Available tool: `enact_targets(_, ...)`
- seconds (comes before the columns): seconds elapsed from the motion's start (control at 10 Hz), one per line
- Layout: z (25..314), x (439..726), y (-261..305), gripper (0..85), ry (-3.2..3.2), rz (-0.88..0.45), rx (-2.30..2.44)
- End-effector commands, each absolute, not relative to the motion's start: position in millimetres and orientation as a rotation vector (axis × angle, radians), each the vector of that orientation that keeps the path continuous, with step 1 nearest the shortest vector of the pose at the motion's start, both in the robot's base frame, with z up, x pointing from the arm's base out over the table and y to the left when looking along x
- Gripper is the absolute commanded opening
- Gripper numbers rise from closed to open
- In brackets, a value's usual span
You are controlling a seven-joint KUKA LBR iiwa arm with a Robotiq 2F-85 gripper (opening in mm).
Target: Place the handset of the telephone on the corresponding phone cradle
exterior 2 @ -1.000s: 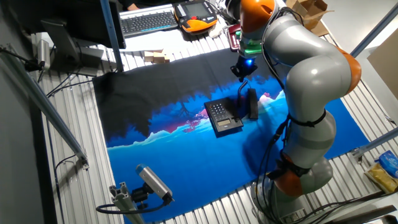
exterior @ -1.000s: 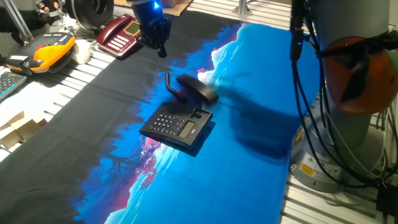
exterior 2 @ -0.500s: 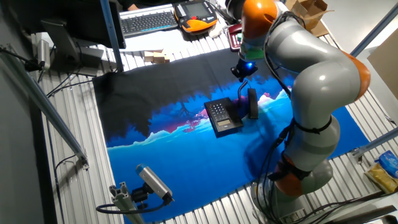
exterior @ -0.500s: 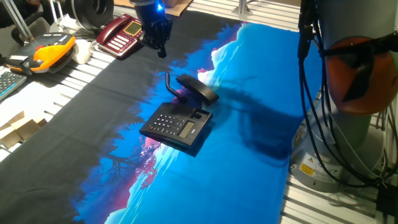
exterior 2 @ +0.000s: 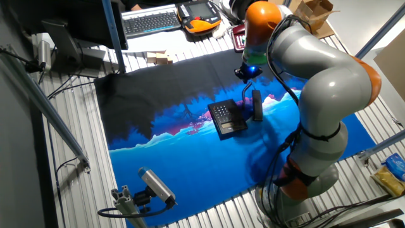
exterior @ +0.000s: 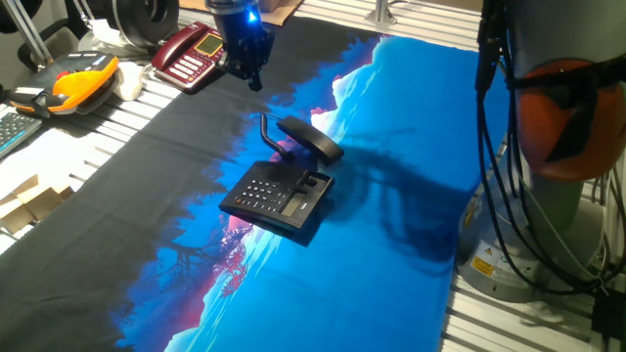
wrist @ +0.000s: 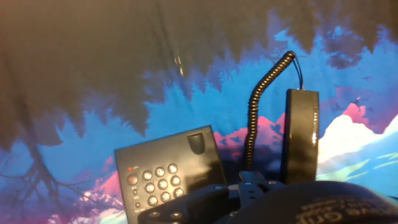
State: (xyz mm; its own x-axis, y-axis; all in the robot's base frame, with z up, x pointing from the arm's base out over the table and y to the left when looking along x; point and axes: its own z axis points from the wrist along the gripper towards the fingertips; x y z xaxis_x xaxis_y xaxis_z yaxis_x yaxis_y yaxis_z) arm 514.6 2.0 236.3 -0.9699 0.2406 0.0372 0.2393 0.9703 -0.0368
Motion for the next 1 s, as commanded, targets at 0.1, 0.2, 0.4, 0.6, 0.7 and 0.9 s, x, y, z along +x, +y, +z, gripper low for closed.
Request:
enact_targets(0.1, 236, 515, 1, 0.0, -3.053, 0.08, -0.328)
enact_targets(0.2, 236, 515, 1, 17.0, -3.048, 0.134, -0.325)
enact_targets(0.4, 224, 523, -14, 51.0, -3.032, 0.197, -0.438)
enact_targets(0.6, 202, 534, -45, 51.0, -3.055, 0.172, -0.403)
enact_targets(0.7, 191, 536, -57, 51.0, -3.063, 0.188, -0.381)
enact_targets(0.9, 169, 534, -81, 51.0, -3.061, 0.156, -0.366)
